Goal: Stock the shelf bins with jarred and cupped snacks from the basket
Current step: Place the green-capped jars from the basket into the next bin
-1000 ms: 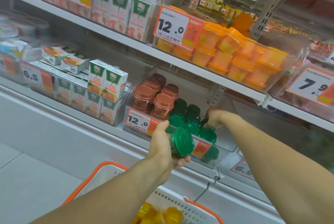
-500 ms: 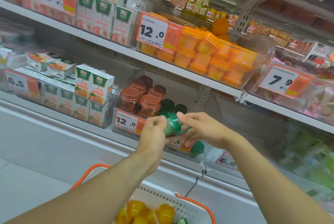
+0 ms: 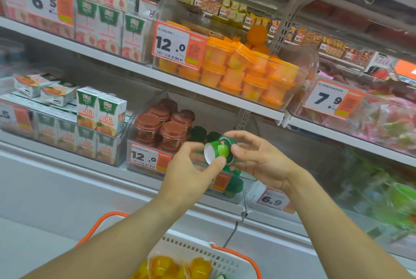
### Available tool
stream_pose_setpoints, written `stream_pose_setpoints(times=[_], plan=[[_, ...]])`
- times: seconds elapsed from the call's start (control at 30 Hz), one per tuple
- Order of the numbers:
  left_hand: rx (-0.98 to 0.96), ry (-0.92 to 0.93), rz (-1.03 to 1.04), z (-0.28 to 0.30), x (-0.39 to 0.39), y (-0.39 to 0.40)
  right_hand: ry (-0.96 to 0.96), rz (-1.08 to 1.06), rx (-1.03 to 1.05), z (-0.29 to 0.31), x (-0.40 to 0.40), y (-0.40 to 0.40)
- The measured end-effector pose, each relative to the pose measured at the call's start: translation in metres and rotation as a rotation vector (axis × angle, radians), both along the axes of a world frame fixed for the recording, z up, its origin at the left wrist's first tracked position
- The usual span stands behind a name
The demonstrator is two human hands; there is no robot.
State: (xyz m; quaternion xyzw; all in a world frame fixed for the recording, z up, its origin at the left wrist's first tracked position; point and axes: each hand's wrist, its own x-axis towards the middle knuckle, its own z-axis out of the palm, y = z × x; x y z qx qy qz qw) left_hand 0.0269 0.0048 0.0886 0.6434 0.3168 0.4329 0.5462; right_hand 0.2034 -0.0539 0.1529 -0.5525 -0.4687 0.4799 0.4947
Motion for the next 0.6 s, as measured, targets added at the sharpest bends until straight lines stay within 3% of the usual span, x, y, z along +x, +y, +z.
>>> stream_pose_setpoints(times=[0.3, 0.5, 0.6], plan=[[-0.327, -0.18, -0.146, 0.006, 0.004, -0.003, -0.039, -0.076, 0.037, 0.0, 0.0, 0.004], [-0.249, -0.094, -0.153, 0.004, -0.001, 0.003, 0.004, -0.12, -0.02, -0.001, -0.001, 0.01], [-0.286, -0.021, -0.123, 0.006, 0.0, 0.004, -0.022, -0.32, -0.008, -0.005, 0.003, 0.031]])
